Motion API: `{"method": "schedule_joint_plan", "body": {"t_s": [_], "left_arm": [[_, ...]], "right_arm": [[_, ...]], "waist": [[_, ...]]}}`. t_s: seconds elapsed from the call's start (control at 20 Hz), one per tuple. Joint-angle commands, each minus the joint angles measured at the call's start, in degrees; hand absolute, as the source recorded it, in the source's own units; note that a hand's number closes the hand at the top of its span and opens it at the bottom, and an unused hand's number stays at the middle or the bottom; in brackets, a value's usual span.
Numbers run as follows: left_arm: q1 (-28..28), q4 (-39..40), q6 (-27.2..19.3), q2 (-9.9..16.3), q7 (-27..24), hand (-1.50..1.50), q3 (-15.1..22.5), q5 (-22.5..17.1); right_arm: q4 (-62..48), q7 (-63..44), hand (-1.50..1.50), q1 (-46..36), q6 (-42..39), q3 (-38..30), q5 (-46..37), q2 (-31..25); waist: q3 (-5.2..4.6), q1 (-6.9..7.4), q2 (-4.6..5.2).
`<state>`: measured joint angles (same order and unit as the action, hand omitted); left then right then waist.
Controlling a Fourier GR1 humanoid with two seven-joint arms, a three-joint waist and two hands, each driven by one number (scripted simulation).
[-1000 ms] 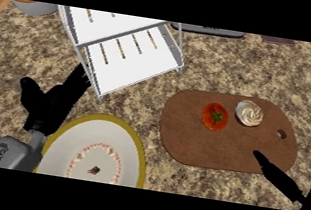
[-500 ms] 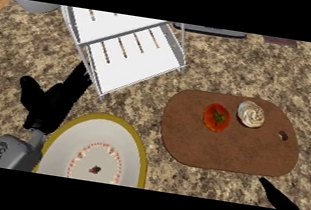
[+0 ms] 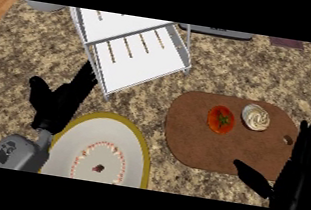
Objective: Pick the cupcake from the cutting board and place it in the tiered basket
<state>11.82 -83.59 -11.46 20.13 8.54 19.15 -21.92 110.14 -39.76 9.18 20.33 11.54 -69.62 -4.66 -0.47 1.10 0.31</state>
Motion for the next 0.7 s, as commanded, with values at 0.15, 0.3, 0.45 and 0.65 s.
{"method": "schedule_joint_plan", "body": {"t_s": [0.15,0.3,0.45,0.65], "left_arm": [[1.1,0.2,2.4,0.2,-0.1,0.0,-0.9,0.1],[0.0,1.7,5.2,1.3,-1.1,0.0,-4.0,-1.1],[-0.5,-0.7,3.1,-0.9,0.9,0.0,-2.9,1.1],[2.2,0.3,4.3,-0.4,2.5,0.0,-5.5,0.8]], "right_arm": [[-6.1,-24.2,-1.5,-13.9,-14.8,7.6,-15.6,4.5],[-11.5,-29.5,-1.5,-21.9,-15.7,8.8,-13.3,4.6],[-12.8,-32.1,-1.5,-21.6,-14.8,11.4,-10.2,4.6],[-14.8,-27.7,-1.5,-20.0,-14.6,6.2,-8.9,4.6]], "waist": [[0.37,-0.24,-0.23],[0.44,-0.38,-0.21],[0.47,-0.62,-0.3],[0.47,-1.1,-0.26]]}}
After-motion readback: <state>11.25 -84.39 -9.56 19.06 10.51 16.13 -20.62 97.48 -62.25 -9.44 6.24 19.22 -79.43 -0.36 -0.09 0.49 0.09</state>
